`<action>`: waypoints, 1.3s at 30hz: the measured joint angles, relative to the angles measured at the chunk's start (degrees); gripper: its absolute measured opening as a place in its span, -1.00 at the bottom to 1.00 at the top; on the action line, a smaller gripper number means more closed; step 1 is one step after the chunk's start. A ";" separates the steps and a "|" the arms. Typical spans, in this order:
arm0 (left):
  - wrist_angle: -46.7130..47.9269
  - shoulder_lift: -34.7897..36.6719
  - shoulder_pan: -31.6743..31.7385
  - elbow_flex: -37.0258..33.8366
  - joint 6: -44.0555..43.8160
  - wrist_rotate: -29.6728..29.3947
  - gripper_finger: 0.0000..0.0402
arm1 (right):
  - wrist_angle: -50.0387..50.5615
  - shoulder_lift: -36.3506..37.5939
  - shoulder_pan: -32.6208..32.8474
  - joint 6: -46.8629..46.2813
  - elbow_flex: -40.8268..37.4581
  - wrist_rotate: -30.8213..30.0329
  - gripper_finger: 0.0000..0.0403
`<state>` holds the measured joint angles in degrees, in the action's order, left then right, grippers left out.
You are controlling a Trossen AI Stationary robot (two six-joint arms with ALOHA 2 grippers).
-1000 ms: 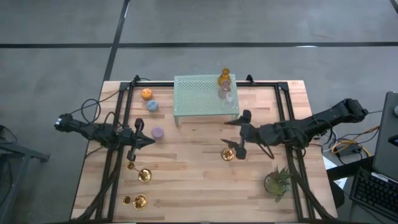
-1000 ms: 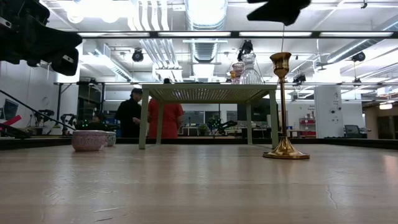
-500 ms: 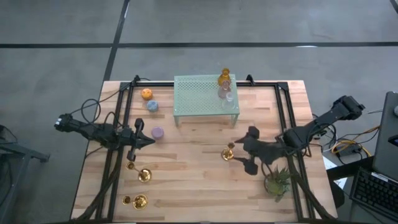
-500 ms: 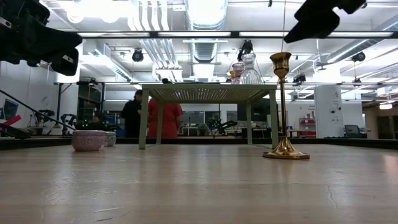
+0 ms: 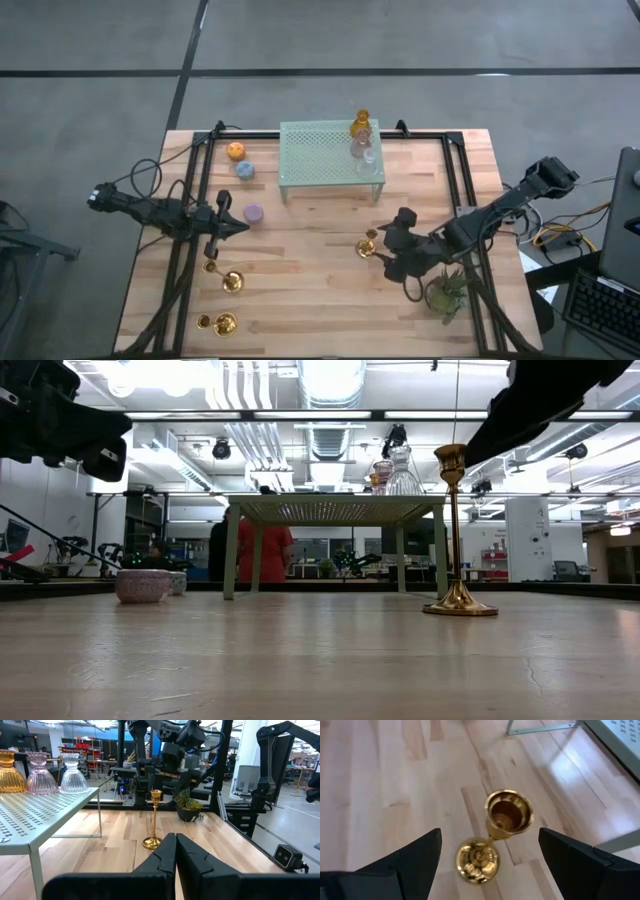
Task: Pick & Place candle stick holders
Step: Put the top gold candle holder on the shelf
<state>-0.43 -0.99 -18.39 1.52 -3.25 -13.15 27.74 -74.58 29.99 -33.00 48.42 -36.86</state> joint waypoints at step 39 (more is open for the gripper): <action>0.02 0.00 -0.02 0.00 0.00 0.01 -0.93 | -7.48 -3.40 -0.43 -0.18 -2.94 -5.37 0.60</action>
<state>-0.41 -1.00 -18.41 1.52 -3.25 -13.15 20.26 -77.97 29.56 -33.18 45.48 -42.22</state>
